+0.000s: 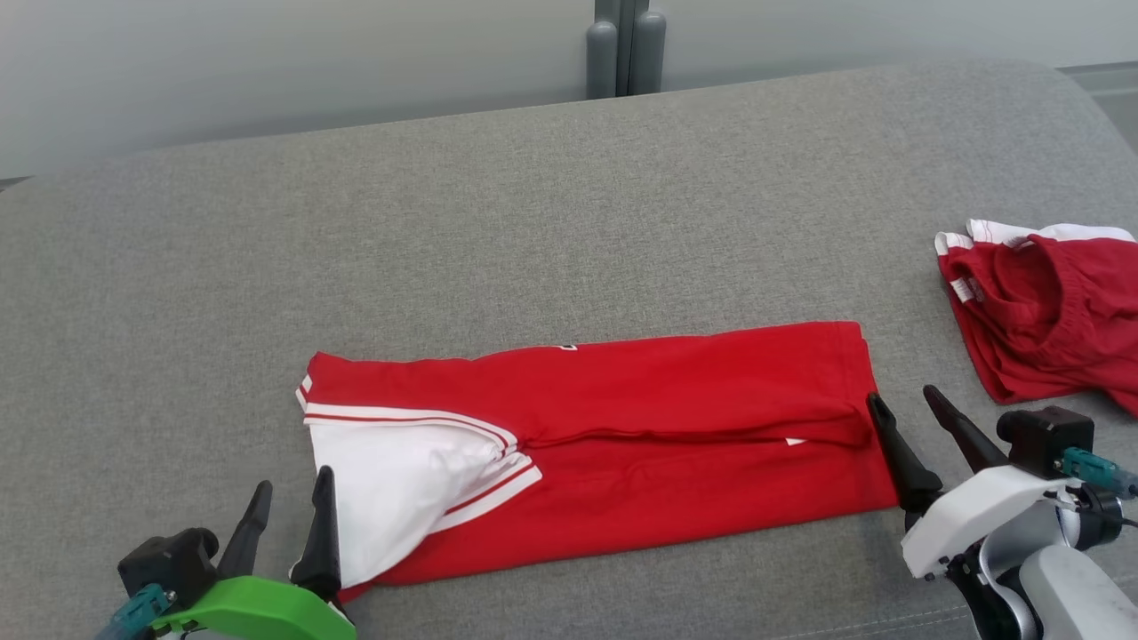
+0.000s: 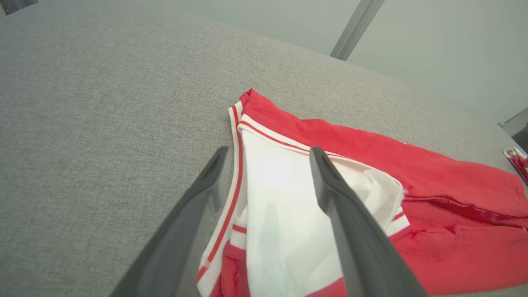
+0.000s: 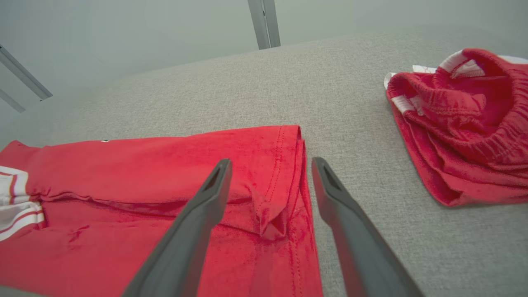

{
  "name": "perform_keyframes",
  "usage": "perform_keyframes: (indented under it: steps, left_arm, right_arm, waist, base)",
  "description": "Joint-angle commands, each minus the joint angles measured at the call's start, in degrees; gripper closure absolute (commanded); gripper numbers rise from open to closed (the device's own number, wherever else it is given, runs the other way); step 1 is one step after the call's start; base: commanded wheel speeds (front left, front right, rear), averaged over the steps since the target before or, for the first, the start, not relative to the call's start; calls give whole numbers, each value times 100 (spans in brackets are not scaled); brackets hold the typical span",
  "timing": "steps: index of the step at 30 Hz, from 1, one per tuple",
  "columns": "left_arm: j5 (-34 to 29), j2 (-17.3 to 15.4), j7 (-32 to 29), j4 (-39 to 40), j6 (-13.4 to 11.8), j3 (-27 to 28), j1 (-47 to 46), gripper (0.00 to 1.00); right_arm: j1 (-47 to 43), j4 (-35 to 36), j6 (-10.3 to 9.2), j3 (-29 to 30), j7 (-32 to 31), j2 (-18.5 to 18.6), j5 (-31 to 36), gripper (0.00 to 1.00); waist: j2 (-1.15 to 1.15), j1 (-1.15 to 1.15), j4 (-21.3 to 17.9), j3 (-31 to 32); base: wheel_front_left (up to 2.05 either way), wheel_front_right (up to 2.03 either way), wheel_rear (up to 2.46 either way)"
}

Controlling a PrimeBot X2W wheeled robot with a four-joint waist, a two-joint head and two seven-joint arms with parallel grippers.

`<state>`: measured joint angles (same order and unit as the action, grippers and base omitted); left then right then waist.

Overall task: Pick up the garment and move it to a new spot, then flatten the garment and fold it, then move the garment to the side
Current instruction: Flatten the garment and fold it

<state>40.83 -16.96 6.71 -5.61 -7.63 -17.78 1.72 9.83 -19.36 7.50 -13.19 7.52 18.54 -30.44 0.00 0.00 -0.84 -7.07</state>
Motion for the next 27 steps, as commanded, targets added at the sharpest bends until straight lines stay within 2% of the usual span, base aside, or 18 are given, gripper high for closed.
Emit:
perform_keyframes:
  steps: [1, 13, 19, 27]
  left_arm:
    - [47, -49, 87, 63, -56, 77, 129, 0]
    - [-235, -86, 276, 557, -230, 37, 20, 0]
    - [-410, 50, 402, 445, -235, -127, -215, 0]
    - [-566, 201, 552, 223, -226, -241, -494, 0]
  right_arm:
    - [-171, 22, -2, 106, 84, -36, 100, 0]
    - [-644, 389, -2, 695, 196, -272, 542, 0]
    - [-792, 686, -2, 874, 9, -432, 751, 0]
    - [-583, 721, -2, 967, -468, -395, 931, 0]
  waist:
    - [0, 0, -8, 28]
    - [0, 0, -53, 231]
    - [0, 0, -97, 357]
    - [0, 0, -69, 436]
  base:
    - [0, 0, 0]
    - [0, 0, 0]
    - [0, 0, 0]
    - [0, 0, 0]
